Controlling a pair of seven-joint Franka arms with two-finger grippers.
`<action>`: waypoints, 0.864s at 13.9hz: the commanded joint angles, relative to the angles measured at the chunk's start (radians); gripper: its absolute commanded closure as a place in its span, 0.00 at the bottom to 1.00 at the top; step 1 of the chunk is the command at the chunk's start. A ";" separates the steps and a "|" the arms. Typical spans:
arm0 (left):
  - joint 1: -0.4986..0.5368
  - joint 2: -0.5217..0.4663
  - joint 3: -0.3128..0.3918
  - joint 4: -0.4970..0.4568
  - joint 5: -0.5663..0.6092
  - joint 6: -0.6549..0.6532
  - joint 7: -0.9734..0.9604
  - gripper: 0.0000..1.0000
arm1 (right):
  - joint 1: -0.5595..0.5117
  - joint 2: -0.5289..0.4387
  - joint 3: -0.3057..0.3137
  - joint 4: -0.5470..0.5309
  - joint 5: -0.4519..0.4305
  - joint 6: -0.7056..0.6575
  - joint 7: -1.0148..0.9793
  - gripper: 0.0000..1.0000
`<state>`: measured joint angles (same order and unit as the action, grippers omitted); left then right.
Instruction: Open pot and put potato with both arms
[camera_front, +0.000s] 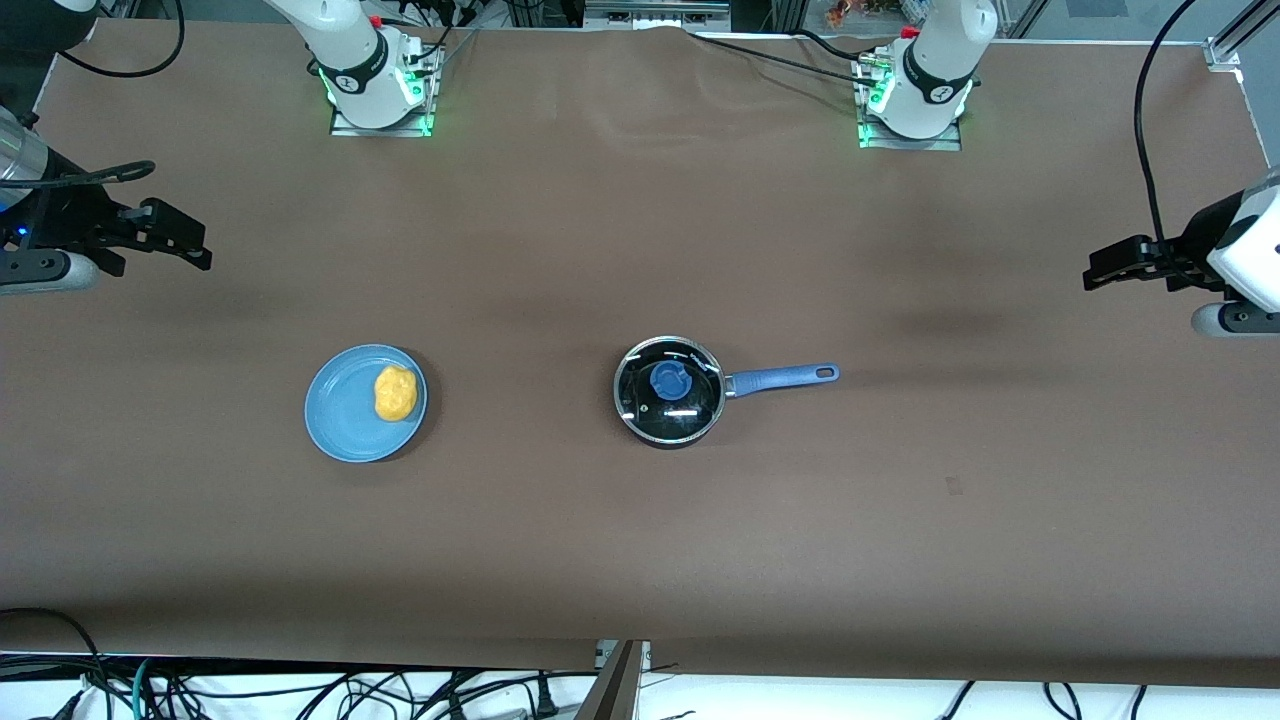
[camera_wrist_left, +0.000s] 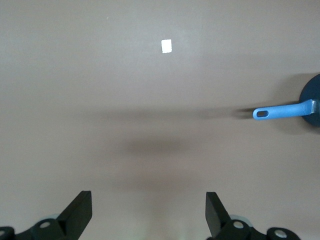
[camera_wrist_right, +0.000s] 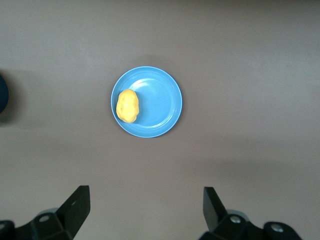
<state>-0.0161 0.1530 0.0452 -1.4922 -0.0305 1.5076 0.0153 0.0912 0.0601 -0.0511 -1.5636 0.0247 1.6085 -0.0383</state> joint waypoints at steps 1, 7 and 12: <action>-0.035 0.011 -0.069 -0.013 0.024 0.066 -0.082 0.00 | -0.002 0.010 0.007 0.023 -0.011 -0.010 0.011 0.00; -0.249 0.230 -0.197 0.030 0.026 0.342 -0.630 0.00 | -0.002 0.009 0.007 0.023 -0.009 -0.015 0.012 0.00; -0.435 0.535 -0.180 0.317 0.082 0.367 -0.850 0.00 | 0.001 0.009 0.013 0.027 -0.008 -0.015 0.012 0.00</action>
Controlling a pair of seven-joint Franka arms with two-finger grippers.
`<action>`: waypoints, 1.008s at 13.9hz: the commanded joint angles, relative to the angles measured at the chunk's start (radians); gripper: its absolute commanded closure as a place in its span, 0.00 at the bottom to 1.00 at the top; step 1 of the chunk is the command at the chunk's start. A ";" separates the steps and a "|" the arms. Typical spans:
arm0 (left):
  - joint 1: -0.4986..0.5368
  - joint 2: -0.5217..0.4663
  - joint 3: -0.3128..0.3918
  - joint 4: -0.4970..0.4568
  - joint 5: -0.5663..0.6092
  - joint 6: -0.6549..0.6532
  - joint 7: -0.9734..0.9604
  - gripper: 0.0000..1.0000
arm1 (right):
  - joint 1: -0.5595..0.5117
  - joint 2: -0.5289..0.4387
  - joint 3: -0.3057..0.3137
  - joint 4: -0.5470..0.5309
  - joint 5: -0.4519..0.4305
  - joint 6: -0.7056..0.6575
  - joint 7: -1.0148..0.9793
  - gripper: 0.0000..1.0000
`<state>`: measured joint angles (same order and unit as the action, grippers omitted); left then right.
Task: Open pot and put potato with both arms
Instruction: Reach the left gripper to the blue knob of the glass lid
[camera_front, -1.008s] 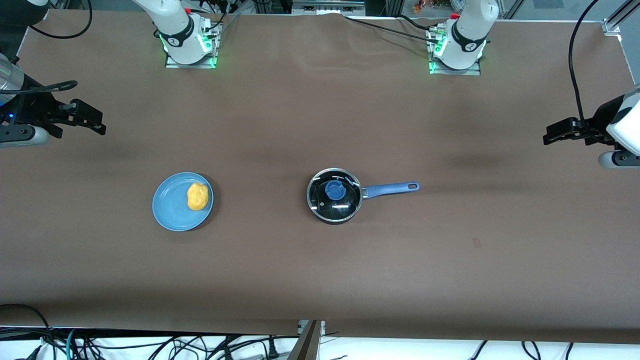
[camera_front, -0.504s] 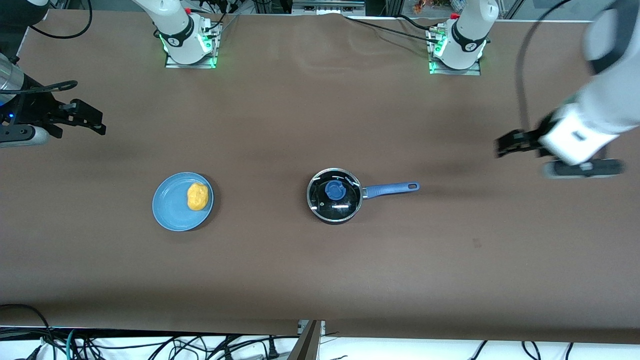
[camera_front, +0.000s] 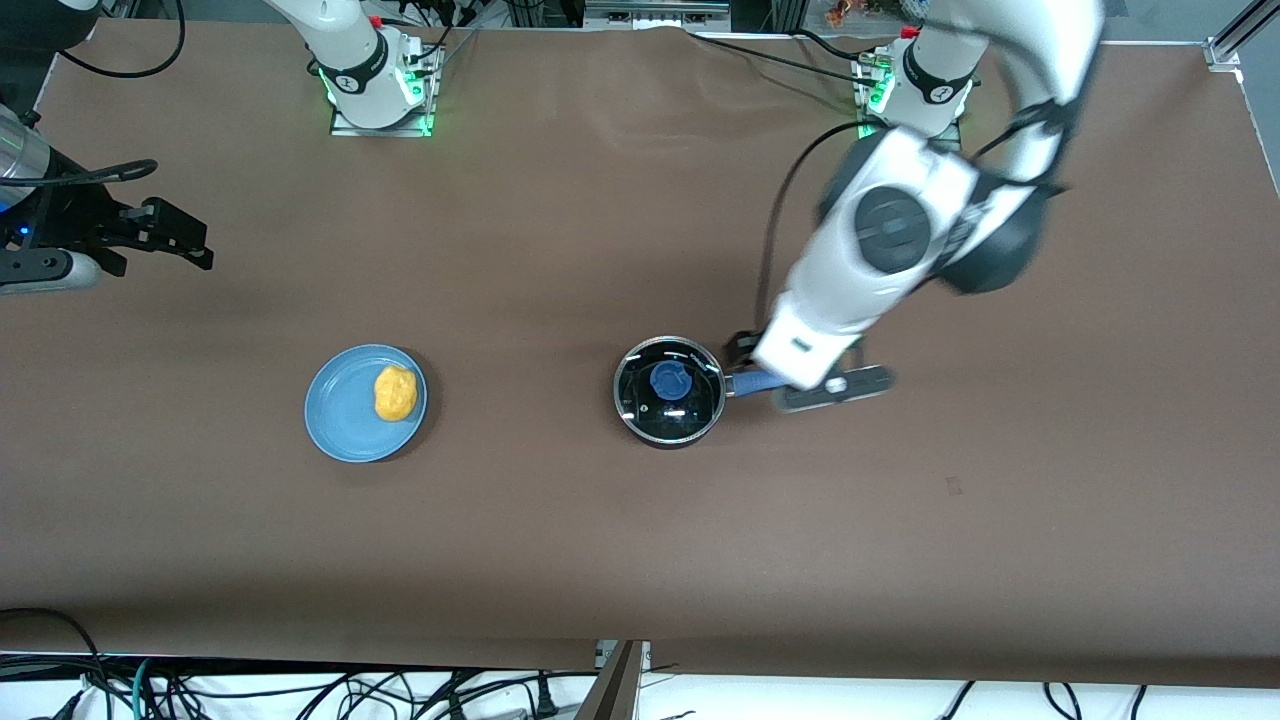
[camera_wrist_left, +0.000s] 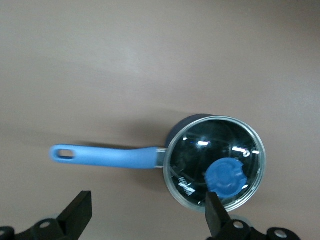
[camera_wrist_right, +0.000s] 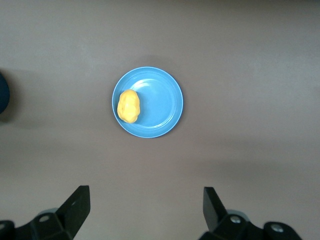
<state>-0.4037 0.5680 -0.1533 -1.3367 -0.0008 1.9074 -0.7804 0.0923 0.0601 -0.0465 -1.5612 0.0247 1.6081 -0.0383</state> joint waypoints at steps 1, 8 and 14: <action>-0.066 0.144 0.018 0.169 0.058 -0.019 -0.063 0.00 | 0.000 0.009 0.008 0.024 -0.008 -0.014 0.012 0.00; -0.147 0.233 0.041 0.175 0.061 0.079 -0.164 0.00 | 0.000 0.009 0.005 0.024 -0.008 -0.014 0.011 0.00; -0.185 0.265 0.055 0.172 0.061 0.124 -0.206 0.00 | 0.000 0.009 0.005 0.024 -0.009 -0.014 0.012 0.00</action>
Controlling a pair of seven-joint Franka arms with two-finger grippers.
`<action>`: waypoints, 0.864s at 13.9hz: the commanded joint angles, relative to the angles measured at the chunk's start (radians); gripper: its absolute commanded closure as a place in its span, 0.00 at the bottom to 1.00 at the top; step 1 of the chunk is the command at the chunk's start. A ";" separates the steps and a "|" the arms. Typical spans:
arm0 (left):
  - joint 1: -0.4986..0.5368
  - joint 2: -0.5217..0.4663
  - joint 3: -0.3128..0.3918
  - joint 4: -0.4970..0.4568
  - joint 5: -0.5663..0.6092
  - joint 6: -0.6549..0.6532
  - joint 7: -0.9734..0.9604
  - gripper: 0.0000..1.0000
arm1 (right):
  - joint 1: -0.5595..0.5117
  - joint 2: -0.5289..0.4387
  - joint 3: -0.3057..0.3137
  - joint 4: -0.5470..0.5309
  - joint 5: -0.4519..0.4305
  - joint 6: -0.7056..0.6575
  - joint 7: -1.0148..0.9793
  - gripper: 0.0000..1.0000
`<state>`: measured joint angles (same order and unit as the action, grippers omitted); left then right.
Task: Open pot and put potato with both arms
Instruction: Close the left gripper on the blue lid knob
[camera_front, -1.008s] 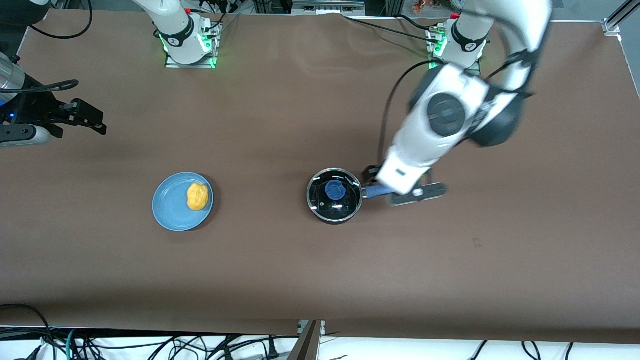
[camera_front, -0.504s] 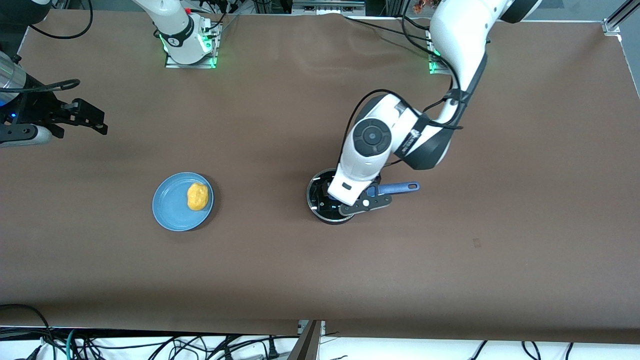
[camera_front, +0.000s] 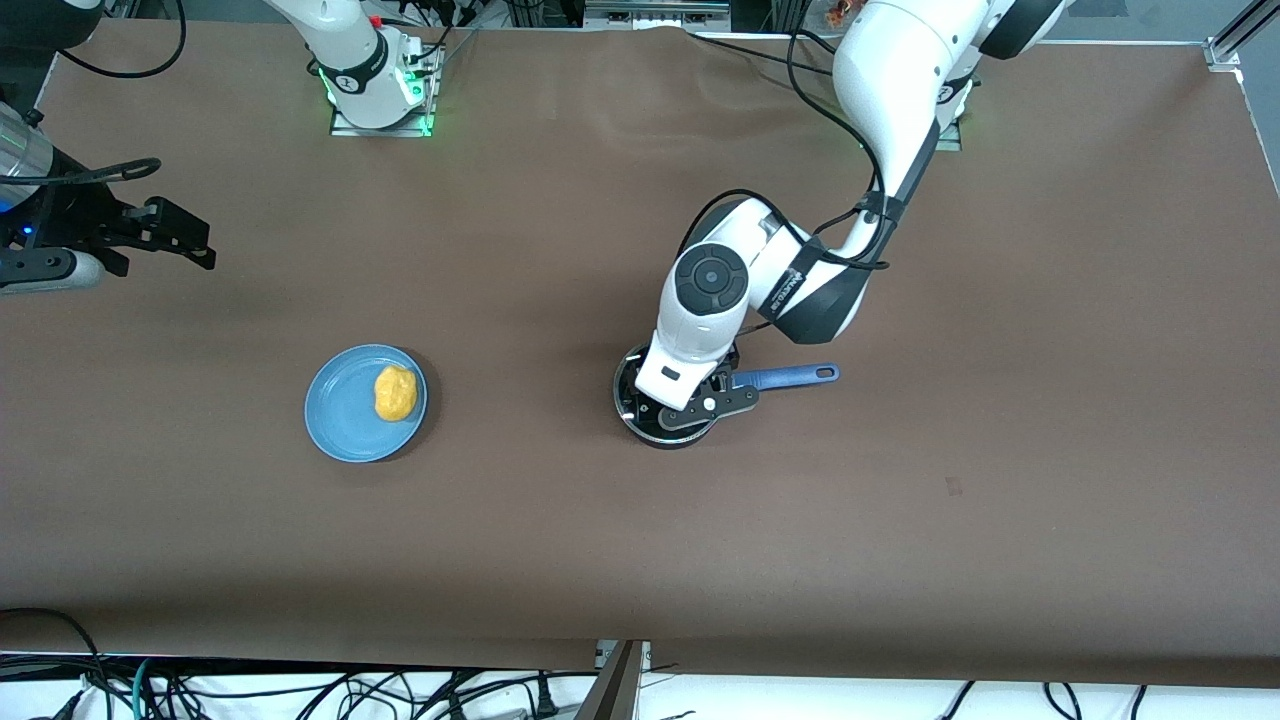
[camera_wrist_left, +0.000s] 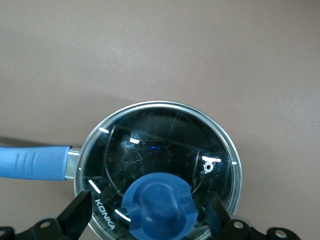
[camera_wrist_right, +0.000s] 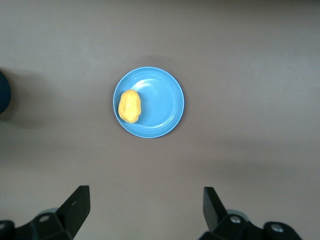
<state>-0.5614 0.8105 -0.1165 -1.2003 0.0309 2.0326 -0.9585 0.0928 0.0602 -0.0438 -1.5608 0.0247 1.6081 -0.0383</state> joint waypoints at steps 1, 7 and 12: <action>-0.029 0.024 0.018 0.037 0.030 -0.002 -0.028 0.00 | -0.001 0.009 0.002 0.024 -0.009 -0.014 0.011 0.00; -0.041 0.039 0.020 0.039 0.072 0.000 -0.063 0.04 | -0.004 0.009 -0.001 0.021 -0.009 -0.016 0.011 0.00; -0.043 0.061 0.034 0.076 0.073 -0.002 -0.062 0.08 | -0.005 0.023 -0.001 0.013 0.004 -0.013 0.005 0.00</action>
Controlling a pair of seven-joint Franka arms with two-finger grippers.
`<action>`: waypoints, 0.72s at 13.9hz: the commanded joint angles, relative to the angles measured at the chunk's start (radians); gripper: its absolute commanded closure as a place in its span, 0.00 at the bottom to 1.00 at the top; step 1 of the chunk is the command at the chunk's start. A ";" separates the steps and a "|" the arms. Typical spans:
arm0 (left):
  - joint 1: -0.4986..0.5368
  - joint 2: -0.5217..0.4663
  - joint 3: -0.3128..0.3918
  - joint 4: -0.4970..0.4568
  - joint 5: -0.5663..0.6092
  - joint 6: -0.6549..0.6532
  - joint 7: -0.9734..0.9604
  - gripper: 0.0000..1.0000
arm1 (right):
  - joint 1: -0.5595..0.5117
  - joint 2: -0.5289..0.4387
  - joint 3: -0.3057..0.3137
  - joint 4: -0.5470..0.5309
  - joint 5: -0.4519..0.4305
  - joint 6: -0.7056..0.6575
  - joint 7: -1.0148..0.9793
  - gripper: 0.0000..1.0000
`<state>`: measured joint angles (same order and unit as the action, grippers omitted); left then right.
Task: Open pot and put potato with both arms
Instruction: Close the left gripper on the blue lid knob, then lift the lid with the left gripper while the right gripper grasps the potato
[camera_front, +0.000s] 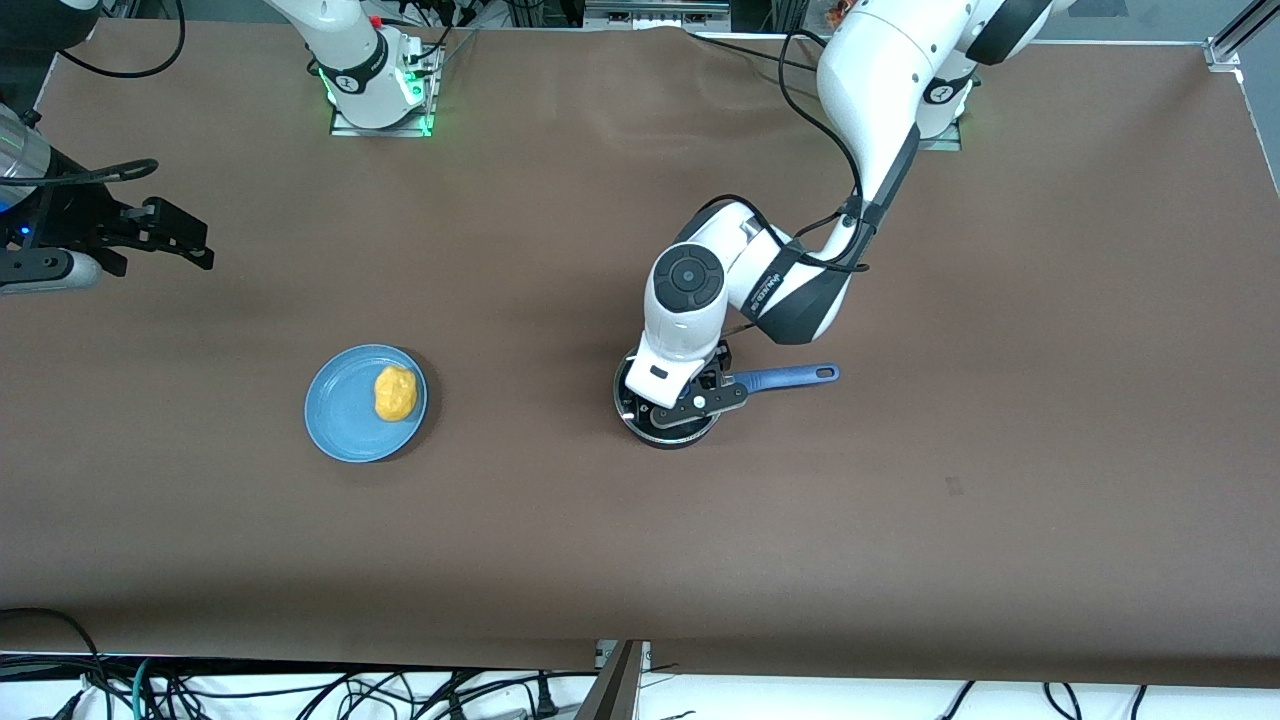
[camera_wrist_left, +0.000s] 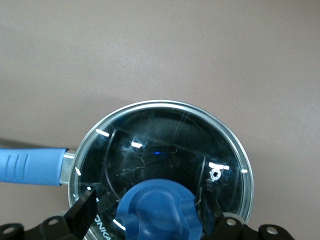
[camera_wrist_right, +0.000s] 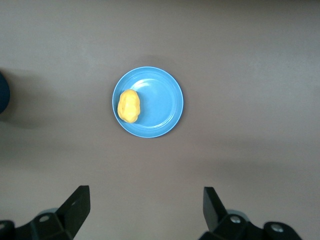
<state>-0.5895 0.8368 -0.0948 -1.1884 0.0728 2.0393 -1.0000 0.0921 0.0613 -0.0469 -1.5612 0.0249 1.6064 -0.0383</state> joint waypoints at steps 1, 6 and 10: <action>-0.016 0.036 0.016 0.070 0.032 -0.008 -0.022 0.09 | 0.000 0.056 0.004 0.018 0.004 -0.003 0.001 0.00; -0.027 0.038 0.018 0.070 0.054 -0.013 -0.040 0.20 | 0.009 0.277 0.005 0.020 0.004 0.004 -0.002 0.00; -0.027 0.033 0.018 0.070 0.055 -0.019 -0.042 0.45 | 0.047 0.388 0.007 0.015 -0.002 0.151 0.015 0.00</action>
<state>-0.6014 0.8551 -0.0904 -1.1569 0.0934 2.0391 -1.0168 0.1191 0.4126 -0.0395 -1.5705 0.0256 1.7319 -0.0385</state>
